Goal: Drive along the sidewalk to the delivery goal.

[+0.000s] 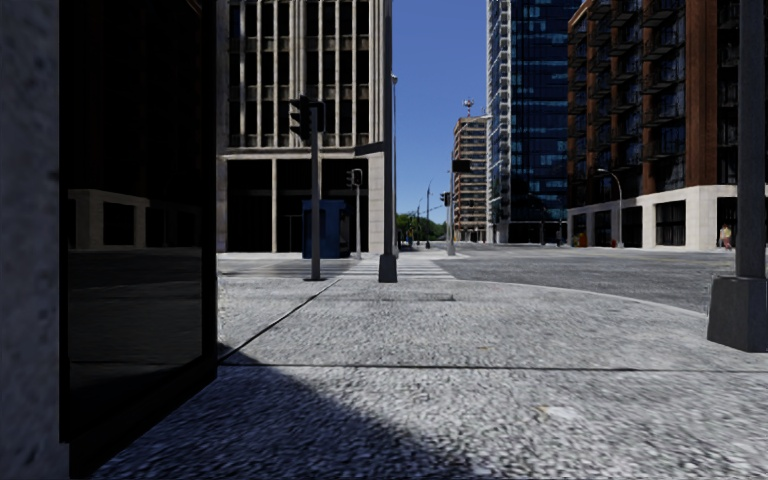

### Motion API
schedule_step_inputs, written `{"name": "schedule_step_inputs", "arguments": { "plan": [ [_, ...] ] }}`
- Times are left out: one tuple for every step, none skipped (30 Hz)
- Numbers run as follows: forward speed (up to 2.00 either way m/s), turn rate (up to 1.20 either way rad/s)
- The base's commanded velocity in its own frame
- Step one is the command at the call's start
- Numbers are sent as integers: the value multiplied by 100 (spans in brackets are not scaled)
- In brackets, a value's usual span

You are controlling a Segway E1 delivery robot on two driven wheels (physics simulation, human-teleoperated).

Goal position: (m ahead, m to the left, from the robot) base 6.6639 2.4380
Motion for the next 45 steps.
{"name": "schedule_step_inputs", "arguments": {
  "plan": [
    [186, 0],
    [182, 2],
    [172, 10],
    [159, 17],
    [149, 19],
    [139, 23],
    [133, 26],
    [125, 30],
    [118, 32],
    [112, 33],
    [108, 33],
    [105, 34],
    [97, 34],
    [88, 35],
    [82, 37],
    [79, 38],
    [78, 40],
    [78, 43],
    [78, 49],
    [78, 51],
    [78, 51],
    [77, 52],
    [77, 52],
    [77, 52],
    [77, 52],
    [77, 53],
    [77, 53],
    [77, 53],
    [77, 53],
    [77, 53],
    [77, 53],
    [77, 53],
    [81, 53],
    [85, 53],
    [89, 53],
    [99, 51],
    [105, 43],
    [108, 20],
    [108, 0],
    [108, 0],
    [108, 0],
    [109, 0],
    [109, 0],
    [109, 0],
    [109, 0]
  ]
}}
